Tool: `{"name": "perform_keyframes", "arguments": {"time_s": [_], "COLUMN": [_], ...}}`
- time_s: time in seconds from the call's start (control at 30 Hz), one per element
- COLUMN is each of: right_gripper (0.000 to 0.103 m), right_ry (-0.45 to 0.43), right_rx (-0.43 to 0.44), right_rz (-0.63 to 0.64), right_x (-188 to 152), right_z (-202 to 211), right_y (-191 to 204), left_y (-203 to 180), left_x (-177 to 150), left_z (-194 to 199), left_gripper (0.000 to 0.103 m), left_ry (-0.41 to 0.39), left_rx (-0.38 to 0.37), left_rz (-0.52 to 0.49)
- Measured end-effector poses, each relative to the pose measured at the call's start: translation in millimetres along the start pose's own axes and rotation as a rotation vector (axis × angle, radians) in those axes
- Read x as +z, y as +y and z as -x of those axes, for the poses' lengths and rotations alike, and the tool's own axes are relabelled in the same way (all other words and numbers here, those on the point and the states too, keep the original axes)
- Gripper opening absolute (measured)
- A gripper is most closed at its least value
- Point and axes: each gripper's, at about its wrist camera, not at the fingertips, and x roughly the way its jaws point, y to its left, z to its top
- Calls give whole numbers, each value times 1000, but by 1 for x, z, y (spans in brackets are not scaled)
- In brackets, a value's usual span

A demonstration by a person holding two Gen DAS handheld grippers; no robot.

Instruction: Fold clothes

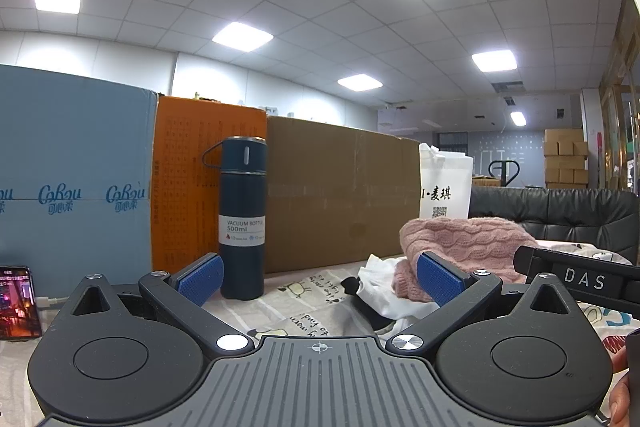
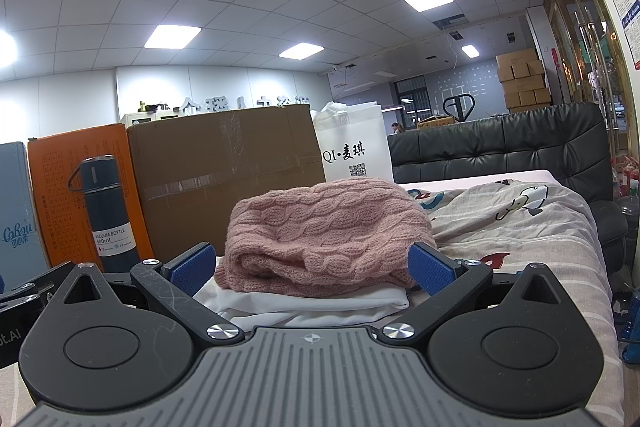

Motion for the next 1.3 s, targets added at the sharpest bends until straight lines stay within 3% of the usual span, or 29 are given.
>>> {"name": "perform_keyframes", "arguments": {"time_s": [1.3], "right_gripper": [103], "right_ry": [-4], "right_rx": [0], "right_rz": [0], "right_x": [0], "right_z": [1], "right_y": [0], "left_y": [-1], "left_x": [-1], "left_z": [3], "left_gripper": [103], "left_ry": [1], "left_rx": [3], "left_rz": [2]}}
